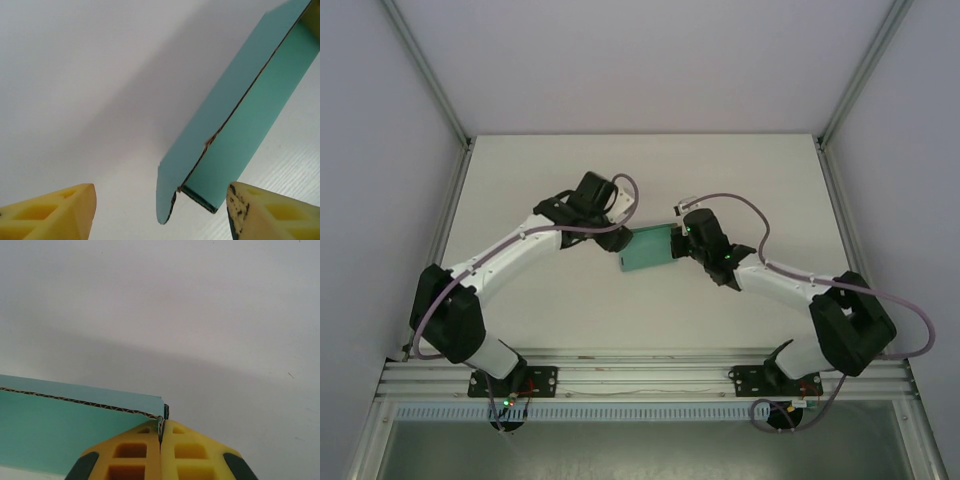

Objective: Assemble paper box

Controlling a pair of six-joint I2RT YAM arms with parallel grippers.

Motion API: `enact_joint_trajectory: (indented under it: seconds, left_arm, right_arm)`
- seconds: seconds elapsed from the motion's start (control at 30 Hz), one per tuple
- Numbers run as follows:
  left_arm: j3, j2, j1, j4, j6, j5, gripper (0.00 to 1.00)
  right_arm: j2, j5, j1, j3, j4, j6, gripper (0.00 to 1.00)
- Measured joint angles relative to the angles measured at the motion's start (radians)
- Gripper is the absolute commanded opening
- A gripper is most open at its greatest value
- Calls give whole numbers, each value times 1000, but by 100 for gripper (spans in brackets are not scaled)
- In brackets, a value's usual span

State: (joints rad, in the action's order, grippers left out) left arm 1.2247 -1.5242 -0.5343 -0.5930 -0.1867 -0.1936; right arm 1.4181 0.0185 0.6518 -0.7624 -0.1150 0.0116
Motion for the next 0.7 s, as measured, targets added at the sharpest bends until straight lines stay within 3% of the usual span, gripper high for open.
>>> enact_joint_trajectory:
  seconds: [0.07,0.13,0.23,0.6,0.7]
  left_arm:
    - [-14,-2,0,0,20,-8,56]
    - [-14,-4,2,3,35,-14,41]
    - [-8,-20,7,7,62,-40,29]
    - [-7,-39,11,6,151,-105,23]
    - [-7,-40,11,0,189,-105,30]
  right_arm:
    - [-7,3,0,0,11,3,0]
    - [-16,11,0,0,24,3,0]
    - [-21,24,0,0,33,3,0]
    - [-21,33,0,-1,35,6,0]
    - [-21,32,0,-1,35,12,0]
